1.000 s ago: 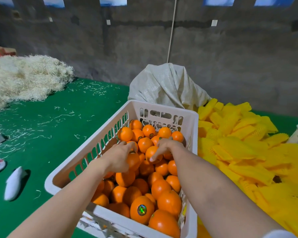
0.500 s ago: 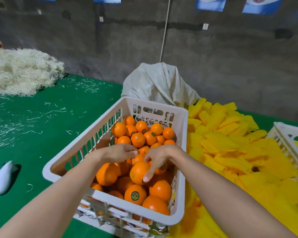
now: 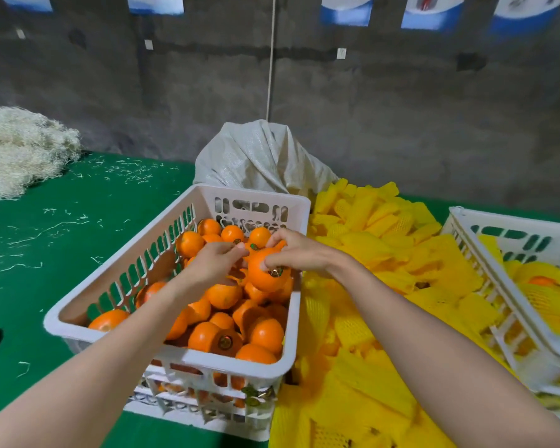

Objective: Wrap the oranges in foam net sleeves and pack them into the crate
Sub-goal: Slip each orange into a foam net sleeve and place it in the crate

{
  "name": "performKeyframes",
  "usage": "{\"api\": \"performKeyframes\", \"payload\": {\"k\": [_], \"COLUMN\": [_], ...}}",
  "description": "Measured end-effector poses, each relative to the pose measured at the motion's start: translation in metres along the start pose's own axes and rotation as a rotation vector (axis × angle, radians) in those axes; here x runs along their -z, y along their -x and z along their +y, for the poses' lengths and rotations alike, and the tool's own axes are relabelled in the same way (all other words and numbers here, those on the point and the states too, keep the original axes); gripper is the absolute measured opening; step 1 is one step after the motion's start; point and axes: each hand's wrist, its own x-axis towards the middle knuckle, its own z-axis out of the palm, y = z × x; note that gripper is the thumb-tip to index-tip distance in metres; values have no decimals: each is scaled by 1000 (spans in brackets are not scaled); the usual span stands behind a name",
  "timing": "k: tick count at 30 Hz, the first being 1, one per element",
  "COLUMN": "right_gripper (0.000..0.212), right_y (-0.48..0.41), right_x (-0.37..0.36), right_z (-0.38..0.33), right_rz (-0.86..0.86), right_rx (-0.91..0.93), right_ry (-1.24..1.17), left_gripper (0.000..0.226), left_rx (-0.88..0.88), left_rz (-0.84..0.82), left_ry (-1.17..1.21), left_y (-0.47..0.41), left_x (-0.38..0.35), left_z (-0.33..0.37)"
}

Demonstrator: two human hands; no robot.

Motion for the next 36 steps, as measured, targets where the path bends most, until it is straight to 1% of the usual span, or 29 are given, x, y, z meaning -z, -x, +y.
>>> {"api": "performKeyframes", "payload": {"k": [1,2,3,5,6,8,10,13,15,17,18,19,20,21,22,23,24,26,27,30,32,34,36], "right_gripper": [32,26,19,7,8,16,21,21,18,20,19,16,16,23,33,43,52,62,62,49,48,58,67], "right_y": [9,17,27,47,57,78,98,128,146,160,164,165,164,162,159,156,154,148,145,138,138,146,157], "right_x": [4,9,13,22,26,35,41,47,52,55,53,48,41,33,23,14,7,-2,-4,-1,7,17,27], "right_z": [1,3,5,14,19,29,39,58,74,91,102,114,127,140,150,158,163,171,175,180,183,184,182], "right_rz": [11,21,34,59,84,152,215,289,283,301,345,419,486,516,501,467,447,457,463,465,516,616,696], "right_rx": [-3,-12,-28,-59,-68,-91,-110,-110,-93,-86,-107,-144,-180,-206,-210,-202,-184,-134,-127,-192,-239,-227,-124], "right_ry": [-55,-101,-145,-244,-295,-392,-466,-584,-710,-833,-793,-636,-402,-168,6,105,149,195,212,306,330,206,-15], "left_gripper": [45,51,53,45,41,39,41,43,43,41,41,44,46,48,49,50,50,50,49,32,23,23,33], "left_rx": [19,18,-9,-64,-77,-73,-80,-168,-166,-114,-84,-55,-24,5,30,53,74,111,127,169,180,191,193], "left_rz": [-71,-150,-220,-309,-329,-311,-220,-101,-85,-76,-69,-63,-60,-59,-60,-61,-59,-54,-50,-54,-55,-68,-81], "left_ry": [177,259,279,256,233,197,189,198,274,400,455,497,534,572,607,639,669,725,756,855,880,872,856], "left_y": [9,16,23,34,37,41,44,49,52,56,57,57,58,59,60,60,61,64,65,68,68,66,65], "left_x": [-7,-15,-24,-44,-56,-84,-112,-146,-165,-180,-187,-193,-198,-203,-206,-209,-212,-217,-218,-221,-220,-218,-218], "left_z": [14,24,33,49,55,64,72,81,83,82,80,78,76,74,72,71,70,67,66,64,62,59,56]}}
